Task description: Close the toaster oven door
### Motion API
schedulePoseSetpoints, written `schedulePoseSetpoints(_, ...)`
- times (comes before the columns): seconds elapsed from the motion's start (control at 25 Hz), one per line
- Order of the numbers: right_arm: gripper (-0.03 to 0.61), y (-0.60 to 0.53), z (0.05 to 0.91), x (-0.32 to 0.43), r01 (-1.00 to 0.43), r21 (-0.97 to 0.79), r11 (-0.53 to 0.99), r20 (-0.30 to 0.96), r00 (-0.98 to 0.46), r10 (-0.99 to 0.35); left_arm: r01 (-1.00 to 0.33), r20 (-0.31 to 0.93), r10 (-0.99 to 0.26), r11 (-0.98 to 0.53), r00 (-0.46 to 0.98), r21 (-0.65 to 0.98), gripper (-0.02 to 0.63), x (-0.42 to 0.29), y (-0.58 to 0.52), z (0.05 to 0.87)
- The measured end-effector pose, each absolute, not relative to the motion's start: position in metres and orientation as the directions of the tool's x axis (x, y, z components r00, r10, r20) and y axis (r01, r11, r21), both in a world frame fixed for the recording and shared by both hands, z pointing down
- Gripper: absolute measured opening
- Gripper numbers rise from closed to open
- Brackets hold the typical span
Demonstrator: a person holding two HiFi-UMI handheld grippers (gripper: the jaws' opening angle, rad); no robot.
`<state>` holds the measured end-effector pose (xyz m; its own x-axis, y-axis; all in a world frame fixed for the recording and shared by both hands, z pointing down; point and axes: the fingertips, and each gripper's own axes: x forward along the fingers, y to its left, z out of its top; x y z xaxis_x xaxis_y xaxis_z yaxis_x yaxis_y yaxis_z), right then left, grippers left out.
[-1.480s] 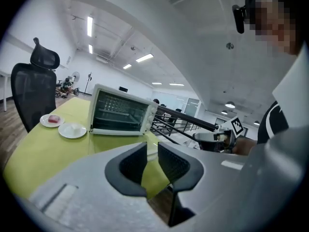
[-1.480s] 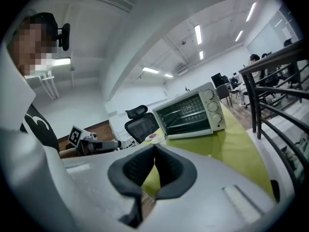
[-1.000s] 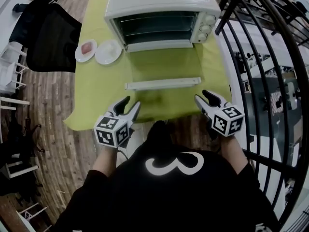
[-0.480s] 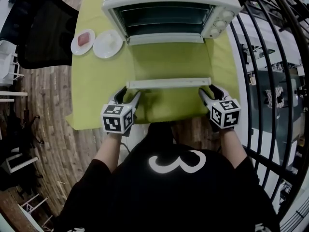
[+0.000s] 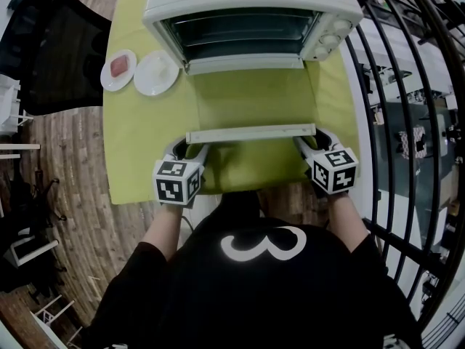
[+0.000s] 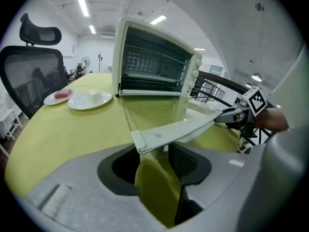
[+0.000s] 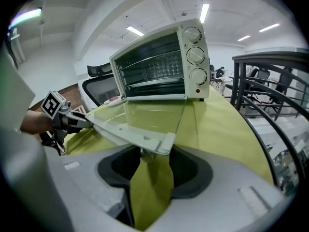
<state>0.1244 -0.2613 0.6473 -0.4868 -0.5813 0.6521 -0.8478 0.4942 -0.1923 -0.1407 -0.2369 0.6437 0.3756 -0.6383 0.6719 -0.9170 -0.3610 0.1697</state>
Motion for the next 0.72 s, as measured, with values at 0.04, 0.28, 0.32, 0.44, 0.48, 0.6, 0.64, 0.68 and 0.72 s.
schedulePoseSetpoints(0.04, 0.183, -0.261, 0.647, 0.124, -0.845, -0.192, 0.499, 0.651, -0.49, -0.579, -0.914, 0.669, -0.637, -0.366, 0.382, 0.173, 0.189, -0.139, -0.237, 0.643)
schedulePoseSetpoints(0.28, 0.16, -0.259, 0.646, 0.123, -0.837, -0.21, 0.505, 0.644, -0.507, -0.573, -0.911, 0.657, -0.64, -0.358, 0.399, 0.204, 0.166, -0.137, -0.236, 0.643)
schedulePoseSetpoints(0.32, 0.156, -0.259, 0.646, 0.123, -0.836, -0.214, 0.505, 0.643, -0.51, -0.571, -0.912, 0.654, -0.642, -0.351, 0.4, 0.213, 0.162, -0.137, -0.236, 0.642)
schedulePoseSetpoints(0.44, 0.146, -0.26, 0.645, 0.122, -0.833, -0.224, 0.505, 0.639, -0.517, -0.569, -0.913, 0.645, -0.65, -0.337, 0.403, 0.231, 0.152, -0.138, -0.237, 0.641)
schedulePoseSetpoints(0.48, 0.143, -0.259, 0.644, 0.122, -0.833, -0.228, 0.505, 0.638, -0.519, -0.569, -0.912, 0.641, -0.653, -0.337, 0.405, 0.234, 0.151, -0.138, -0.237, 0.639)
schedulePoseSetpoints(0.6, 0.135, -0.256, 0.638, 0.122, -0.829, -0.248, 0.501, 0.627, -0.532, -0.569, -0.907, 0.619, -0.664, -0.343, 0.419, 0.247, 0.142, -0.139, -0.235, 0.633)
schedulePoseSetpoints(0.64, 0.133, -0.256, 0.635, 0.121, -0.827, -0.253, 0.503, 0.621, -0.537, -0.571, -0.905, 0.611, -0.67, -0.344, 0.422, 0.249, 0.138, -0.139, -0.235, 0.63)
schedulePoseSetpoints(0.68, 0.131, -0.257, 0.632, 0.121, -0.824, -0.257, 0.505, 0.614, -0.543, -0.573, -0.905, 0.604, -0.675, -0.344, 0.423, 0.25, 0.135, -0.139, -0.237, 0.626)
schedulePoseSetpoints(0.72, 0.129, -0.257, 0.628, 0.121, -0.822, -0.26, 0.507, 0.608, -0.547, -0.575, -0.905, 0.599, -0.68, -0.343, 0.423, 0.25, 0.133, -0.139, -0.238, 0.623)
